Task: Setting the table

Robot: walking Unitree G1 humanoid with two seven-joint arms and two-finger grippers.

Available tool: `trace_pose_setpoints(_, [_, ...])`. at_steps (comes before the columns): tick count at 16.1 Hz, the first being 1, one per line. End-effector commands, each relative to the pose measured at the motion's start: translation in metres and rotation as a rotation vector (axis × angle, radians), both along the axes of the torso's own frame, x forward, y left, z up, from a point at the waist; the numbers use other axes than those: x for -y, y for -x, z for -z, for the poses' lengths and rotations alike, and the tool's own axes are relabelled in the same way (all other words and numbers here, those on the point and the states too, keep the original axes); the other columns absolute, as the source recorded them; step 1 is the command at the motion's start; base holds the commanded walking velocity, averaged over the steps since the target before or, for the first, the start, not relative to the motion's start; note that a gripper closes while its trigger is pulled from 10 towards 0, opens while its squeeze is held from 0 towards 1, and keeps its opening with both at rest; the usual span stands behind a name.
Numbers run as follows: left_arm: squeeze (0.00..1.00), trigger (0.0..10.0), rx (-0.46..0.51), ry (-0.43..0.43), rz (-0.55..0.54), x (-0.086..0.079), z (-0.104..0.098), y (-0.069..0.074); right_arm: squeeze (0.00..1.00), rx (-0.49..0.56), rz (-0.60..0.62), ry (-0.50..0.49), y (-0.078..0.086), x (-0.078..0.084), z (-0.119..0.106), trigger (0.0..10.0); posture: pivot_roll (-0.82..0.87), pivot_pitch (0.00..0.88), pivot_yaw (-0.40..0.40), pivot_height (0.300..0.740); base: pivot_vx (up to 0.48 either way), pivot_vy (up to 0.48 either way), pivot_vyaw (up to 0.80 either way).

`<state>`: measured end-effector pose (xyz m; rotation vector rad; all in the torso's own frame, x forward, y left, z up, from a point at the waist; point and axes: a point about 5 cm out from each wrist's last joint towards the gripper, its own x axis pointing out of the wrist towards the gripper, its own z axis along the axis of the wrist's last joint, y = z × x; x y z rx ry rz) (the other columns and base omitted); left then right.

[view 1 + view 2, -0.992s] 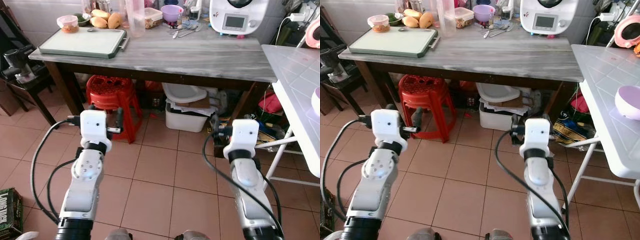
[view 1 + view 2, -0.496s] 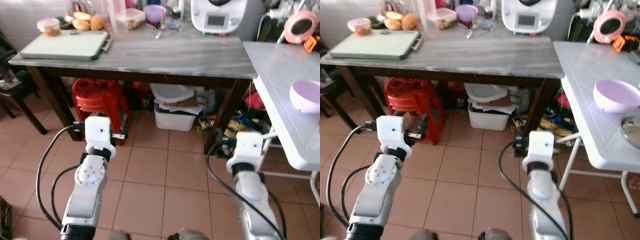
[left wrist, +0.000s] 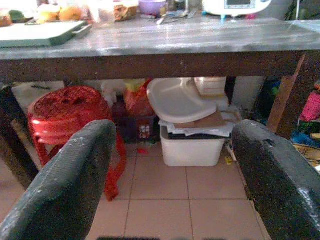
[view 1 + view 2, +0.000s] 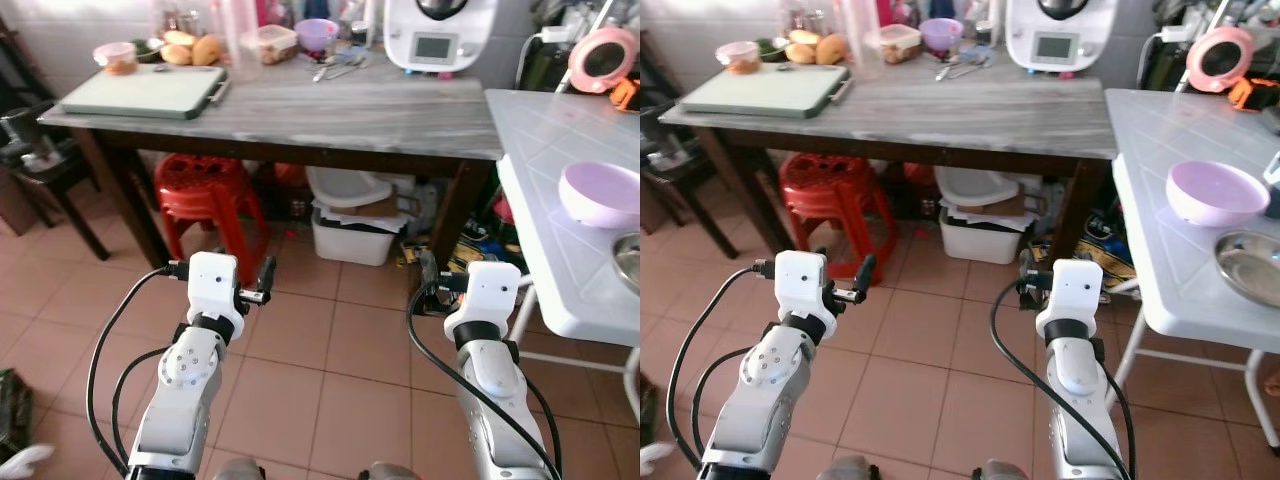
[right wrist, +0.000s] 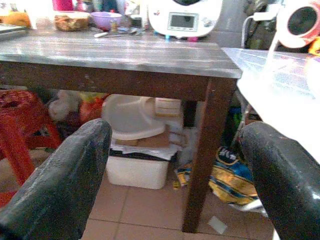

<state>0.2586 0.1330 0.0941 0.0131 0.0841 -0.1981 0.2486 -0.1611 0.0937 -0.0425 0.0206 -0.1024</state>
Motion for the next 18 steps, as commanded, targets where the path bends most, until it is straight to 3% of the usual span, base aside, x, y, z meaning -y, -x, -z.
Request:
trace_pose_setpoints(1, [0.0, 10.0, 0.024, -0.007, -0.004, -0.0047, -0.0085, -0.0032, 0.0, -0.001, 0.009, -0.015, -0.0035, -0.001, -0.0021, 10.0, 0.02, 0.0, 0.018, 0.74, 0.0, 0.0, -0.52])
trace_pose_setpoints(8, [0.0, 10.0, -0.002, 0.009, 0.028, 0.0001, -0.0055, 0.001, 0.0, -0.002, 0.003, -0.014, 0.001, 0.0016, -0.0005, 10.0, 0.01, 0.0, 0.016, 0.74, 0.0, -0.286, -0.68])
trace_pose_setpoints(18, [0.0, 10.0, -0.028, -0.008, -0.019, -0.0028, -0.0027, 0.0044, 0.0, -0.002, -0.026, -0.009, 0.0028, 0.0001, -0.0008, 10.0, 0.01, 0.0, 0.01, 0.74, 0.0, -0.323, 0.0])
